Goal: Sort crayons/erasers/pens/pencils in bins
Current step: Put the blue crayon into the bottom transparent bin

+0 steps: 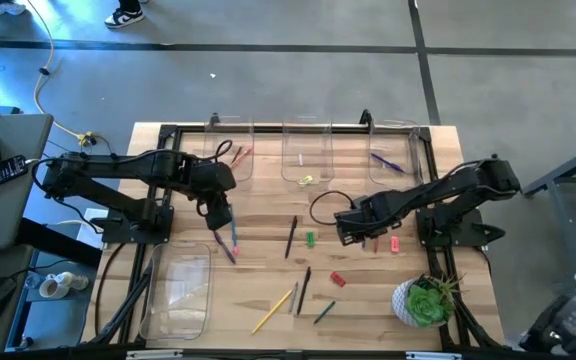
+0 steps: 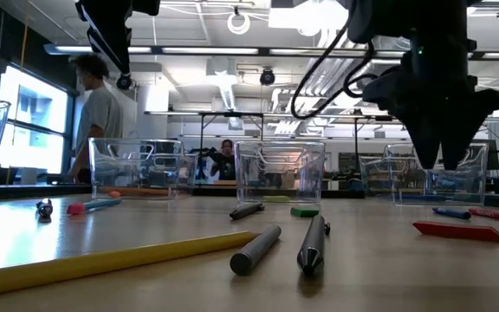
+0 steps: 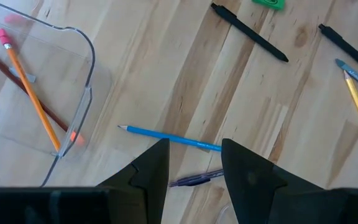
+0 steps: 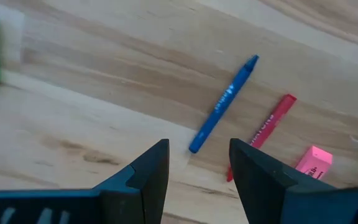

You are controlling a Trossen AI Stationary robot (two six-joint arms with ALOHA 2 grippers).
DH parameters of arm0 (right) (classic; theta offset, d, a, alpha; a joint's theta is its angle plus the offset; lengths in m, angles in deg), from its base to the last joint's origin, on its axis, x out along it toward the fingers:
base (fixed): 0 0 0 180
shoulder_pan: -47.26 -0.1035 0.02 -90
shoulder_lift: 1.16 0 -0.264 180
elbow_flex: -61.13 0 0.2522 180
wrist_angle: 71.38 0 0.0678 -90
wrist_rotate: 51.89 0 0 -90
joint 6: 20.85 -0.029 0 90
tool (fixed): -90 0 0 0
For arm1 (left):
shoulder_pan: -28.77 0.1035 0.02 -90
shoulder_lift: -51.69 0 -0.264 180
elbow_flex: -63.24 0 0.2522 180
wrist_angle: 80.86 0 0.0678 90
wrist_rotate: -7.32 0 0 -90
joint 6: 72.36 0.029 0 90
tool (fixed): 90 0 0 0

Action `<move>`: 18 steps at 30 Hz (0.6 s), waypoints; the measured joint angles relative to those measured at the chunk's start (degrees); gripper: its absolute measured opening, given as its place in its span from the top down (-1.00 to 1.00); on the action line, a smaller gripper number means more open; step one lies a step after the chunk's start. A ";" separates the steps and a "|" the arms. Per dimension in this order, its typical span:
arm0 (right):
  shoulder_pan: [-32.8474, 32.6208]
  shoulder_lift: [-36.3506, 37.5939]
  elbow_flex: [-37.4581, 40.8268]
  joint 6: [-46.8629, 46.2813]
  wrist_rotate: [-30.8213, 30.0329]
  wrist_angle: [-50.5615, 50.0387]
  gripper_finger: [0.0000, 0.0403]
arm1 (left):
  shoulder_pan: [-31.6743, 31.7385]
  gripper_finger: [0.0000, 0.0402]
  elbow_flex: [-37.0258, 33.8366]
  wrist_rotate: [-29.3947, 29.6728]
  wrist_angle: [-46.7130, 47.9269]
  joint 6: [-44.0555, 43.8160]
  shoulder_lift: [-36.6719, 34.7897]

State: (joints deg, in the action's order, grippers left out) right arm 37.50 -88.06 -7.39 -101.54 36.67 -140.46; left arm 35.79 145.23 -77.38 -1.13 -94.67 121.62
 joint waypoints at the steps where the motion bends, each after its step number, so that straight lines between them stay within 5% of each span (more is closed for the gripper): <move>1: 0.00 0.00 0.60 -0.59 0.00 0.12 0.20 | 0.04 0.34 0.00 0.02 0.00 0.00 0.00; 18: 0.00 -0.02 12.45 -11.23 -0.03 14.30 0.40 | 0.05 0.34 0.00 0.04 -0.09 -0.02 0.02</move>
State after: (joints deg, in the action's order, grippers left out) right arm 37.50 -88.08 5.06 -112.77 36.64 -126.17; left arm 35.84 145.23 -77.35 -1.22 -94.69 121.64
